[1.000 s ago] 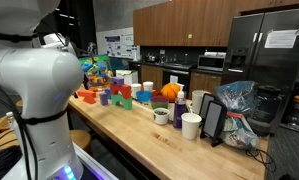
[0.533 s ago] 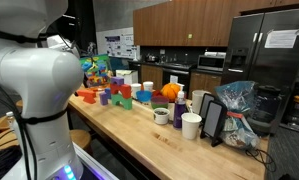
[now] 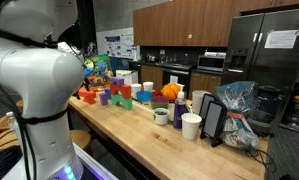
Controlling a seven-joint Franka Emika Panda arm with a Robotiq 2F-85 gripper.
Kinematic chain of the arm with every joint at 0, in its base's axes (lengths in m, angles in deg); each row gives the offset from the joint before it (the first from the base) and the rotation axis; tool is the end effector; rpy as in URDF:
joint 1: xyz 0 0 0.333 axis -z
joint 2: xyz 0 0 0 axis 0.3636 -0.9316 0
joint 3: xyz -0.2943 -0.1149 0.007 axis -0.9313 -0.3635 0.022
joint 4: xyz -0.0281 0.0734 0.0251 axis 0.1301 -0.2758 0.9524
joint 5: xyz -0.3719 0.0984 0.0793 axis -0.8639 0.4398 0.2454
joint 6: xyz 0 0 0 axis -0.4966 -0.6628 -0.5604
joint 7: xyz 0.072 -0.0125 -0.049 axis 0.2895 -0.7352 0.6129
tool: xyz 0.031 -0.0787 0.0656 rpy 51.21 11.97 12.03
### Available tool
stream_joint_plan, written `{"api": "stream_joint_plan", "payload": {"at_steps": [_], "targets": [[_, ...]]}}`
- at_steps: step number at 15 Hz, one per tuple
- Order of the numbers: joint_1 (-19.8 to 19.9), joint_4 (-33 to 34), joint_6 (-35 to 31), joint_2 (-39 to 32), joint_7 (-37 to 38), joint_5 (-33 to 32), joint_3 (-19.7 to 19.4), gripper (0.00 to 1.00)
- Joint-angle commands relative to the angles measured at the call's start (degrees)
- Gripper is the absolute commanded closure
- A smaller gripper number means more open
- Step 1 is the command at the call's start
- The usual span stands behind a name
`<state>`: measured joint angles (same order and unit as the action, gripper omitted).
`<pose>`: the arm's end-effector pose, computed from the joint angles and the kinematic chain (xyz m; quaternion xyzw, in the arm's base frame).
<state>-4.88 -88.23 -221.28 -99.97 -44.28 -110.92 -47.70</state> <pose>0.2960 0.4098 0.2512 0.5991 0.7836 0.1213 0.1115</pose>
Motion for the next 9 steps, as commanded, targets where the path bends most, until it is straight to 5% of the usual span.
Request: {"api": "stream_joint_plan", "payload": {"at_steps": [1,9], "targets": [[-1.26,2.41,0.14,-2.45,4.86,-4.77,-1.55,0.00],[-0.77,3.30,0.26,-3.38,12.28,-6.14,-2.04,0.00]]}}
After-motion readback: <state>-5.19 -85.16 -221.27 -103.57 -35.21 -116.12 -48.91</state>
